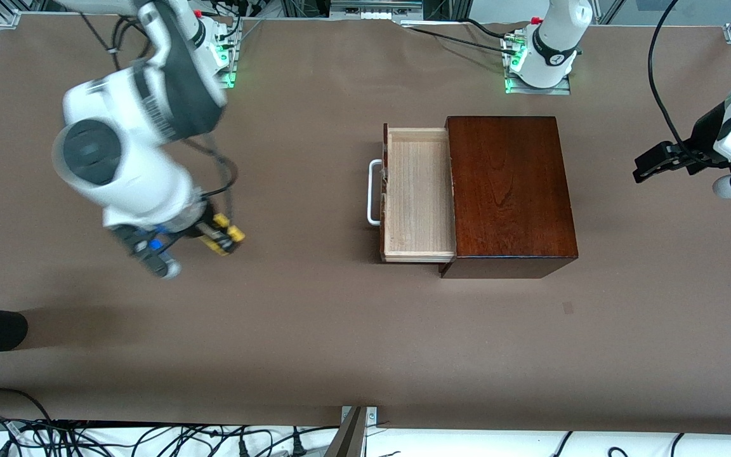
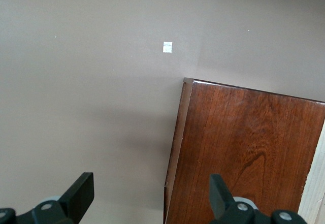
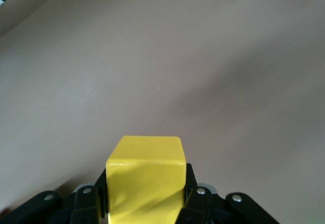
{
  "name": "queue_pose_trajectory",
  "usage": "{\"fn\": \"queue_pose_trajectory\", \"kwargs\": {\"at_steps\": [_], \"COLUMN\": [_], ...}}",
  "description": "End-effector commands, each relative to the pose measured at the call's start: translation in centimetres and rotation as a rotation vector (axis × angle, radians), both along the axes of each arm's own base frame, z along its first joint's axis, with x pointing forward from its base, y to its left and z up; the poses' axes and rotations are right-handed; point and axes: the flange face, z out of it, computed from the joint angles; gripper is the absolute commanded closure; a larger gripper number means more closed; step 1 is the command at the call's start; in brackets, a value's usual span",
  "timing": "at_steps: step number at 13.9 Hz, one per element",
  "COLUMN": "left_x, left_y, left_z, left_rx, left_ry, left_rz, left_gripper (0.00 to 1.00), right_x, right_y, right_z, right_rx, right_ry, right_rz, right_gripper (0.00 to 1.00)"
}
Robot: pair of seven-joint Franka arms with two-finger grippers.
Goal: Open drawer, take yellow block, close drawer
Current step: 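Lift the yellow cube out of the drawer with the right gripper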
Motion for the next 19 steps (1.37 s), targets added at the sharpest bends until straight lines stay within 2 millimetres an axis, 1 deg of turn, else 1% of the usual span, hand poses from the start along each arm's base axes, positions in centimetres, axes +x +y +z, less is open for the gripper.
{"fn": "queue_pose_trajectory", "kwargs": {"at_steps": [1, 2, 3, 4, 5, 6, 7, 8, 10, 12, 13, 16, 17, 19], "left_x": [0.5, 0.5, 0.5, 0.5, 0.5, 0.5, 0.5, 0.5, 0.5, 0.5, 0.5, 0.6, 0.6, 0.6], "left_y": [0.1, 0.1, 0.1, 0.1, 0.1, 0.1, 0.1, 0.1, 0.1, 0.1, 0.1, 0.0, 0.0, 0.1], "left_z": [0.5, 0.5, 0.5, 0.5, 0.5, 0.5, 0.5, 0.5, 0.5, 0.5, 0.5, 0.5, 0.5, 0.5], "left_rx": [0.013, 0.013, 0.013, 0.013, 0.013, 0.013, 0.013, 0.013, 0.013, 0.013, 0.013, 0.011, 0.011, 0.011], "left_ry": [-0.011, -0.011, -0.011, -0.011, -0.011, -0.011, -0.011, -0.011, -0.011, -0.011, -0.011, -0.017, -0.017, -0.017], "left_rz": [-0.015, -0.015, -0.015, -0.015, -0.015, -0.015, -0.015, -0.015, -0.015, -0.015, -0.015, -0.015, -0.015, -0.014], "left_gripper": [0.00, 0.00, 0.00, 0.00, 0.00, 0.00, 0.00, 0.00, 0.00, 0.00, 0.00, 0.00, 0.00, 0.00], "right_x": [2.1, 3.0, 3.8, 4.6, 5.2, 5.7, 6.3, 6.8, 7.3, 7.6, 7.7, 7.5, 7.6, 7.6], "right_y": [-4.6, -6.3, -8.1, -9.5, -10.3, -10.8, -11.7, -12.7, -13.3, -14.0, -14.2, -14.1, -14.1, -14.1], "right_z": [-1.8, -3.1, -4.9, -6.5, -8.0, -9.6, -11.4, -13.8, -19.0, -22.5, -23.9, -26.3, -26.4, -27.4], "right_rx": [0.031, 0.033, 0.038, 0.041, 0.042, 0.042, 0.042, 0.042, 0.037, 0.013, 0.000, -0.003, -0.006, -0.005], "right_ry": [-0.017, -0.025, -0.020, -0.025, -0.033, -0.039, -0.043, -0.047, -0.063, -0.078, -0.072, -0.053, -0.069, -0.070], "right_rz": [0.198, 0.263, 0.329, 0.400, 0.469, 0.502, 0.508, 0.523, 0.608, 0.617, 0.630, 0.639, 0.648, 0.663], "right_gripper": [0.98, 0.98, 0.98, 0.98, 0.98, 0.97, 0.97, 0.97, 0.97, 0.97, 0.97, 0.97, 0.97, 0.96]}}
